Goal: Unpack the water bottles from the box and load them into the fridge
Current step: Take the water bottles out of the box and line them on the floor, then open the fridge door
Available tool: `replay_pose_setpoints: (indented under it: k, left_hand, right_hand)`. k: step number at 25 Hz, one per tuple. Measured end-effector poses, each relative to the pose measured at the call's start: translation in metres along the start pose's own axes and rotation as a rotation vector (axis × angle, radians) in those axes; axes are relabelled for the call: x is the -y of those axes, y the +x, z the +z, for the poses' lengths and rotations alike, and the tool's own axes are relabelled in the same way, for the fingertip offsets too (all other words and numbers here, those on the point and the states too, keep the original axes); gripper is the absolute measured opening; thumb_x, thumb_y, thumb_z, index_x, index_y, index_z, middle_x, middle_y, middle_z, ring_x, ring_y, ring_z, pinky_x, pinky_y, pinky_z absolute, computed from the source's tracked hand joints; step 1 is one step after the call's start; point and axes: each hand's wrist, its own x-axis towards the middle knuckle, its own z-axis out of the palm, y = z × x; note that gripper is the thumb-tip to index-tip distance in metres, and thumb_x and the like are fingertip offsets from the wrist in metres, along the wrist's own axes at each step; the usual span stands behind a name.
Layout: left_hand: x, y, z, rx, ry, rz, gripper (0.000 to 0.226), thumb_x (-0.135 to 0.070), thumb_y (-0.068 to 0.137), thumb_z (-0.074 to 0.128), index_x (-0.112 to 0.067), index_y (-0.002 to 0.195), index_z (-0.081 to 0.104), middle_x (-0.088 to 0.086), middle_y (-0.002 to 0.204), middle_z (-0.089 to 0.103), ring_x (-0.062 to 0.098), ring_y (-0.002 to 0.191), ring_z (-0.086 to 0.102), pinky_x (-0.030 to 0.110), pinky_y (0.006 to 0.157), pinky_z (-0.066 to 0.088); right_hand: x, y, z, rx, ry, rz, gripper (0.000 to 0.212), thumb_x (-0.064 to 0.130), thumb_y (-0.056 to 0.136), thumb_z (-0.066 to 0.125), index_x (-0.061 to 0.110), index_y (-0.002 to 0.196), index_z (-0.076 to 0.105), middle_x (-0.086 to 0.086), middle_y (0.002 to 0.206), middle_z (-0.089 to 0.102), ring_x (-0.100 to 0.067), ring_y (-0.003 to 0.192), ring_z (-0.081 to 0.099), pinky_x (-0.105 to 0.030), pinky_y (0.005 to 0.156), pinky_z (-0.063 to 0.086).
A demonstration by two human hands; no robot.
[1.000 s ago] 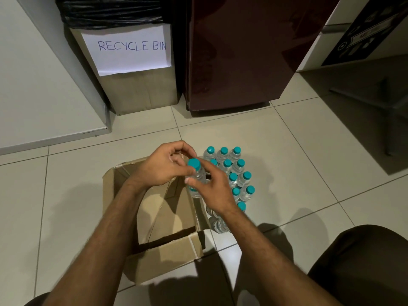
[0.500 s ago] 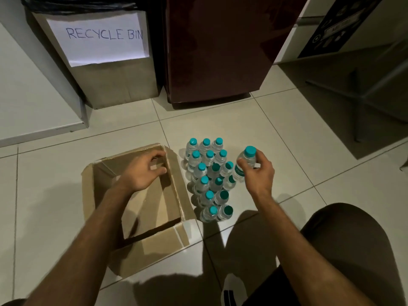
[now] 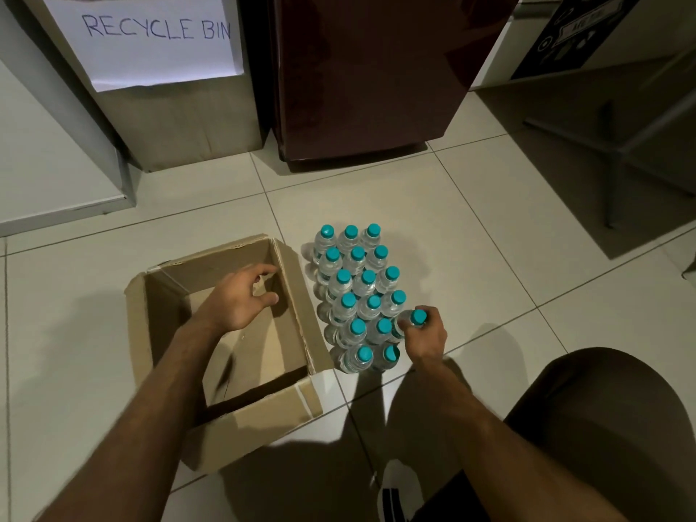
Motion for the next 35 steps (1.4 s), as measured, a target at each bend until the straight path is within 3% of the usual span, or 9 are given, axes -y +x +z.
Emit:
replay_pose_setpoints:
  k: [5, 11, 14, 18, 23, 26, 29, 32, 35]
  left_hand:
    - [-0.001, 0.002, 0.009, -0.005, -0.102, -0.006, 0.044, -0.019, 0.092, 0.069, -0.024, 0.133, 0.056, -0.003, 0.122, 0.056, 0.024, 0.117, 0.057, 0.05, 0.094, 0.053]
    - [-0.034, -0.016, 0.012, -0.118, -0.124, -0.053, 0.044, -0.016, 0.092, 0.068, -0.026, 0.133, 0.057, -0.006, 0.133, 0.059, 0.01, 0.119, 0.052, 0.032, 0.097, 0.041]
    - [-0.091, -0.028, -0.005, -0.098, -0.109, -0.122, 0.044, -0.022, 0.094, 0.065, -0.033, 0.135, 0.053, -0.007, 0.136, 0.057, 0.01, 0.119, 0.055, 0.031, 0.098, 0.044]
    - [-0.206, -0.057, -0.066, -0.092, -0.155, -0.166, 0.05, -0.026, 0.095, 0.064, -0.029, 0.143, 0.049, -0.007, 0.147, 0.049, 0.013, 0.13, 0.05, 0.027, 0.106, 0.038]
    - [-0.35, -0.153, -0.181, -0.137, -0.249, -0.223, 0.047, -0.022, 0.093, 0.069, -0.025, 0.138, 0.055, -0.006, 0.142, 0.056, 0.012, 0.132, 0.05, 0.023, 0.107, 0.038]
    - [-0.439, -0.215, -0.246, -0.141, -0.248, -0.219, 0.046, -0.021, 0.094, 0.067, -0.024, 0.139, 0.054, -0.008, 0.141, 0.056, 0.008, 0.127, 0.053, 0.014, 0.095, 0.042]
    - [-0.512, -0.26, -0.294, -0.14, -0.236, -0.235, 0.047, -0.024, 0.097, 0.063, -0.024, 0.142, 0.051, -0.008, 0.142, 0.054, -0.001, 0.11, 0.051, -0.004, 0.064, 0.042]
    - [-0.564, -0.284, -0.317, -0.159, -0.221, -0.212, 0.047, -0.028, 0.098, 0.061, -0.027, 0.143, 0.048, -0.006, 0.143, 0.053, -0.002, 0.104, 0.051, -0.003, 0.054, 0.041]
    - [-0.599, -0.296, -0.317, -0.173, -0.179, -0.196, 0.049, -0.029, 0.099, 0.058, -0.028, 0.146, 0.044, -0.006, 0.145, 0.05, -0.003, 0.1, 0.05, -0.001, 0.052, 0.039]
  right_hand:
    - [-0.009, 0.01, 0.009, 0.034, -0.074, 0.019, 0.026, 0.014, 0.095, 0.063, 0.02, 0.115, 0.047, -0.001, 0.104, 0.06, -0.02, 0.092, 0.063, -0.036, 0.085, 0.056]
    - [0.016, 0.004, 0.008, 0.085, -0.077, 0.074, 0.052, 0.012, 0.09, 0.068, 0.029, 0.132, 0.043, -0.005, 0.133, 0.055, -0.023, 0.111, 0.062, -0.046, 0.097, 0.055]
    - [0.078, -0.027, -0.025, 0.065, -0.1, 0.034, 0.05, 0.009, 0.093, 0.064, 0.022, 0.138, 0.045, -0.001, 0.14, 0.048, -0.019, 0.125, 0.052, -0.033, 0.108, 0.043]
    - [0.19, -0.089, -0.1, 0.319, -0.149, -0.135, 0.029, 0.01, 0.098, 0.058, 0.02, 0.123, 0.048, 0.015, 0.109, 0.051, 0.005, 0.086, 0.055, 0.007, 0.067, 0.038]
    - [0.306, -0.177, -0.218, 0.449, -0.162, -0.258, 0.043, 0.006, 0.094, 0.063, 0.022, 0.133, 0.052, 0.004, 0.133, 0.058, -0.013, 0.115, 0.06, 0.002, 0.065, 0.044]
    - [0.385, -0.244, -0.302, 0.482, -0.163, -0.275, 0.043, 0.008, 0.095, 0.063, 0.021, 0.134, 0.052, 0.009, 0.128, 0.055, -0.002, 0.093, 0.06, 0.002, 0.061, 0.045]
    - [0.443, -0.299, -0.37, 0.52, -0.171, -0.302, 0.042, 0.01, 0.096, 0.061, 0.021, 0.135, 0.052, 0.01, 0.127, 0.055, 0.008, 0.083, 0.057, 0.001, 0.056, 0.044]
    - [0.473, -0.333, -0.412, 0.541, -0.198, -0.362, 0.044, 0.02, 0.098, 0.061, 0.026, 0.14, 0.05, 0.006, 0.141, 0.052, -0.003, 0.095, 0.059, 0.0, 0.062, 0.046]
    - [0.483, -0.346, -0.441, 0.587, -0.281, -0.476, 0.05, 0.034, 0.098, 0.06, 0.033, 0.145, 0.044, 0.004, 0.15, 0.045, -0.008, 0.115, 0.054, -0.021, 0.088, 0.054]
